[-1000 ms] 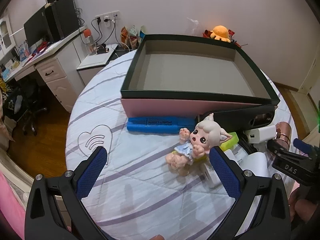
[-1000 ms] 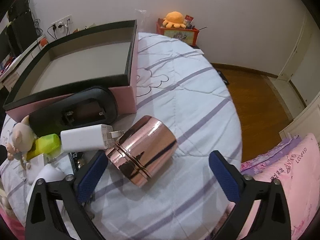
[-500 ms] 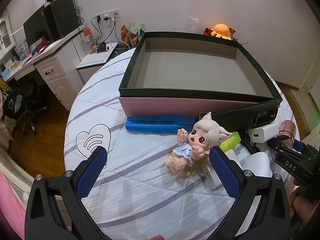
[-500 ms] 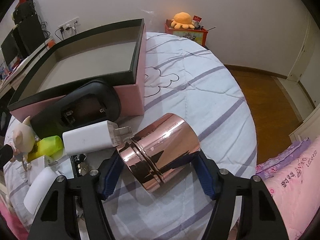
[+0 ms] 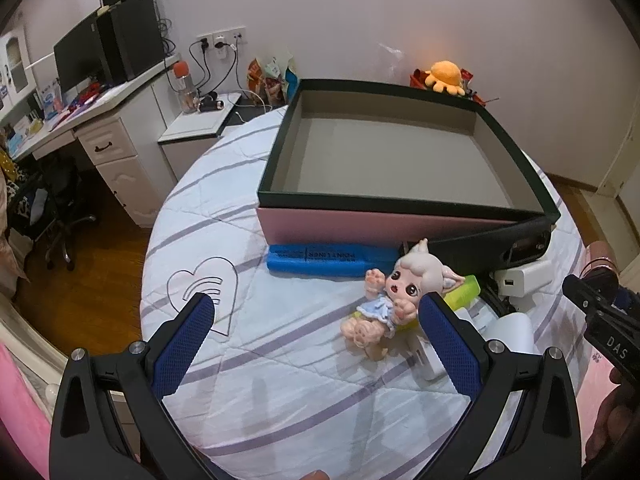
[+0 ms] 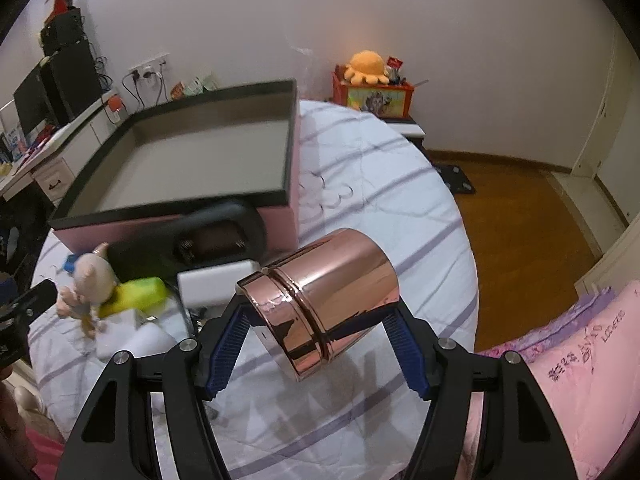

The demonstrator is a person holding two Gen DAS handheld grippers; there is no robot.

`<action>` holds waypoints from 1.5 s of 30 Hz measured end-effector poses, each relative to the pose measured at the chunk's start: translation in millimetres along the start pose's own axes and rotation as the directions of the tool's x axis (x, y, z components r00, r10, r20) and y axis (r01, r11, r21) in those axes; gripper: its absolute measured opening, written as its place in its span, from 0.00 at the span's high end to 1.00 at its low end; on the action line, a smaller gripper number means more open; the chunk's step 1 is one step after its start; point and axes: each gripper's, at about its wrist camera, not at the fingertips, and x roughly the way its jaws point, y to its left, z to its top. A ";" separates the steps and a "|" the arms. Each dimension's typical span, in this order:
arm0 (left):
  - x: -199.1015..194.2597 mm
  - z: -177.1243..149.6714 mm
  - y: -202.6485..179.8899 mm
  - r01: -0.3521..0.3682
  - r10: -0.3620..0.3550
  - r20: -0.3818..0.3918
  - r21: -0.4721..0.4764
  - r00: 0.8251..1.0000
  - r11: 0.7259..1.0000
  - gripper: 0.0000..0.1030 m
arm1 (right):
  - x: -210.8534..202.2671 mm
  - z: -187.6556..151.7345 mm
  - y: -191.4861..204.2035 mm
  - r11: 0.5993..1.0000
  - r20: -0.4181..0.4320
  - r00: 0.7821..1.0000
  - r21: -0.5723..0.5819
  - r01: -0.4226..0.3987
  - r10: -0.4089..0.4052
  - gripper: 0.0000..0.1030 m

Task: Organize rigid objects
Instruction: 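Lift the copper canister with the right gripper and release it inside the box, then withdraw the right gripper and reach the left gripper toward the doll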

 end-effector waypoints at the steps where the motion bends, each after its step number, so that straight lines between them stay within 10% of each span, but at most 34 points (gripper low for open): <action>1: -1.6 0.9 2.1 -0.001 0.001 0.005 -0.005 1.000 1.000 0.00 | -1.1 1.2 1.8 1.000 0.003 1.000 0.000 -0.003 0.003 0.34; 14: 2.6 30.4 21.8 -0.043 0.045 0.051 -0.039 0.998 0.998 0.00 | -1.4 75.0 70.4 0.984 0.118 0.985 -0.139 -0.108 0.125 0.34; 28: 37.9 31.7 26.9 -0.035 0.034 -0.018 -0.036 0.999 0.999 0.00 | 98.9 93.9 85.9 0.984 -0.090 0.994 -0.160 -0.082 0.068 0.33; 45: 16.2 8.1 5.1 0.050 -0.050 -0.011 0.006 0.999 0.999 0.00 | 11.7 64.1 53.8 0.982 0.045 0.984 -0.086 -0.169 0.173 0.22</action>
